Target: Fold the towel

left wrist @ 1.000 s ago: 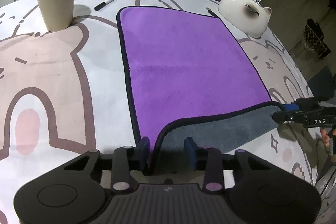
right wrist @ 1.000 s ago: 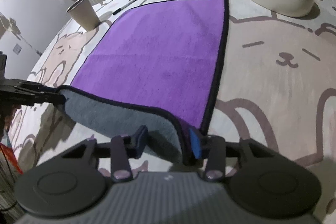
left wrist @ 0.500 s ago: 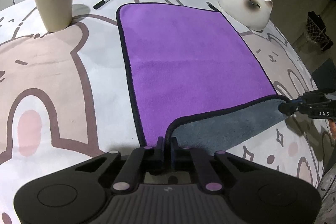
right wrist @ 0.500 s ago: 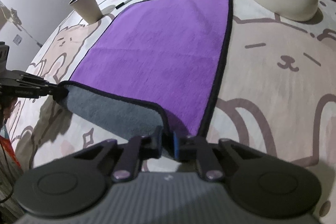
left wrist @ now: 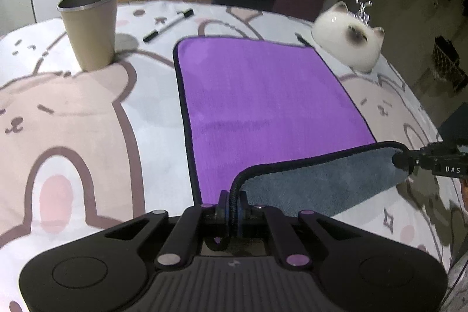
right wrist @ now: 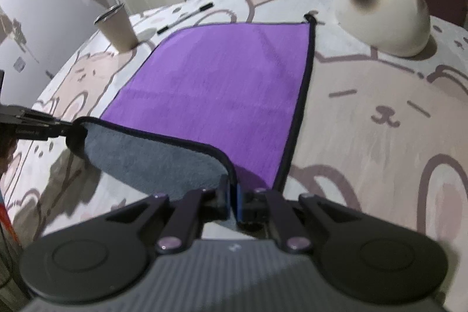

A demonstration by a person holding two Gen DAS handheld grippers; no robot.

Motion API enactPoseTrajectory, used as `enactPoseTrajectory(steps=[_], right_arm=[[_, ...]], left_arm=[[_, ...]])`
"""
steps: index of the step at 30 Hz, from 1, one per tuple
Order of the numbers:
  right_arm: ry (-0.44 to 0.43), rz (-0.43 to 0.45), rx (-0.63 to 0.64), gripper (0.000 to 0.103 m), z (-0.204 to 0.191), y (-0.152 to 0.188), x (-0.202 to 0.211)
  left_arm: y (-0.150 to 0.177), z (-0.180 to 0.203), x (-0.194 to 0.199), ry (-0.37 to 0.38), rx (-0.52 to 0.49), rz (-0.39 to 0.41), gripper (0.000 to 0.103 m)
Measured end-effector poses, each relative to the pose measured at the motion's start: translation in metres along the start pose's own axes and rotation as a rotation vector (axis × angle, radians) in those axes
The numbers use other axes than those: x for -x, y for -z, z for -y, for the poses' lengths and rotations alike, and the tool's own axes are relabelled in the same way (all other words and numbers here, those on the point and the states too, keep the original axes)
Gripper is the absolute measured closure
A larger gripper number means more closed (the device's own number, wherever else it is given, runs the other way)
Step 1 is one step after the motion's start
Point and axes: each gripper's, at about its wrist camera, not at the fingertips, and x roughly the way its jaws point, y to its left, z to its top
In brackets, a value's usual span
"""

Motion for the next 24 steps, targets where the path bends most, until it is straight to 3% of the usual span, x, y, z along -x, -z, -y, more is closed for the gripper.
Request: enactPoseTrajectory(steps=[11, 18, 24], right_arm=[[0.023, 0.125, -0.056, 0.098, 0.008, -0.030, 0.005], [0.071, 0.209, -0.042, 0.098, 0.008, -0.046, 0.002], [0.100, 0.231, -0.041, 0.098, 0.017, -0.062, -0.012]], left_arm=[[-0.029, 0.005, 0.006, -0.056, 0.025, 0.150, 0.097], [-0.050, 0.006, 0.000, -0.090, 0.033, 0.205, 0.097], [-0.066, 0.001, -0.010, -0.118, 0.033, 0.226, 0.097]])
